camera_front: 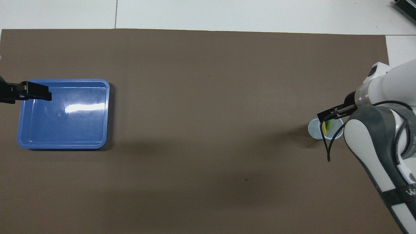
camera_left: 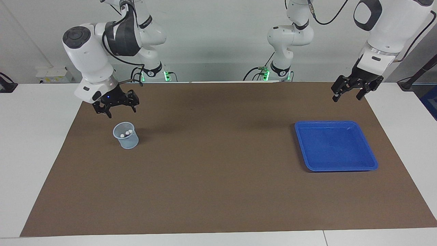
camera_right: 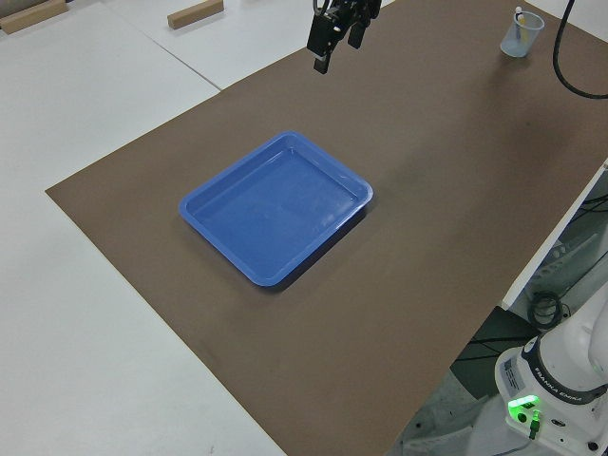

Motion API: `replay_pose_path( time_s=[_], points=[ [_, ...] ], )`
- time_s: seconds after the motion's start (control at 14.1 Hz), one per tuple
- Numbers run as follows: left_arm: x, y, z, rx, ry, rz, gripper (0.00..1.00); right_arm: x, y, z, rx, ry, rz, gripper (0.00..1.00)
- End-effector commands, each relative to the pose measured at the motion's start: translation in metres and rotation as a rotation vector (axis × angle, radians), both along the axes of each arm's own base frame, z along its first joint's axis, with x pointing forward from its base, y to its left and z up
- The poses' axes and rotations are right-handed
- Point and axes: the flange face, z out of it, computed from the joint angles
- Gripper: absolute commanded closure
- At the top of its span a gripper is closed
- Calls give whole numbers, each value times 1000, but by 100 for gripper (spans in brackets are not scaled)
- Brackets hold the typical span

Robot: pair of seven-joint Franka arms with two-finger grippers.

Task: Right arm passes pens to left for tray arrangement
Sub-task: 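Grasp the green pen with the right gripper while the left gripper lifts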

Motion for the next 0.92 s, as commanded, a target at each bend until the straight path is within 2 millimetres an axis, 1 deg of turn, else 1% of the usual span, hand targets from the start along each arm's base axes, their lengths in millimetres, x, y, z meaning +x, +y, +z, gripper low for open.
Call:
replay_pose_path(
  time_s=[0.0, 0.14, 0.28, 0.43, 0.57, 0.71, 0.78, 0.85],
  points=[
    [-5, -2, -16, 16, -25, -13, 0, 9, -11, -17, 2, -15, -5, 4],
    [-3, -5, -32, 16, -31, -13, 0, 11, -16, -28, 2, 0, -16, 12],
    [-1, -7, -46, 12, -34, -11, 0, 12, -22, -36, 1, 6, -33, 15],
    [-4, -11, -57, 1, -38, -9, 0, 7, -21, -46, -1, 26, -68, 15],
    [-9, -9, -66, -56, -16, 20, 0, 1, -20, -58, -1, 47, -108, 15],
    [-15, -12, -71, -87, -3, 31, 0, -1, -19, -62, 0, 39, -104, 15],
    [-19, -15, -72, -97, 1, 36, 0, -1, -19, -62, 0, 41, -104, 19],
    [-21, -18, -76, -126, 8, 76, 0, -1, -19, -62, 0, 39, -104, 25]
  ],
)
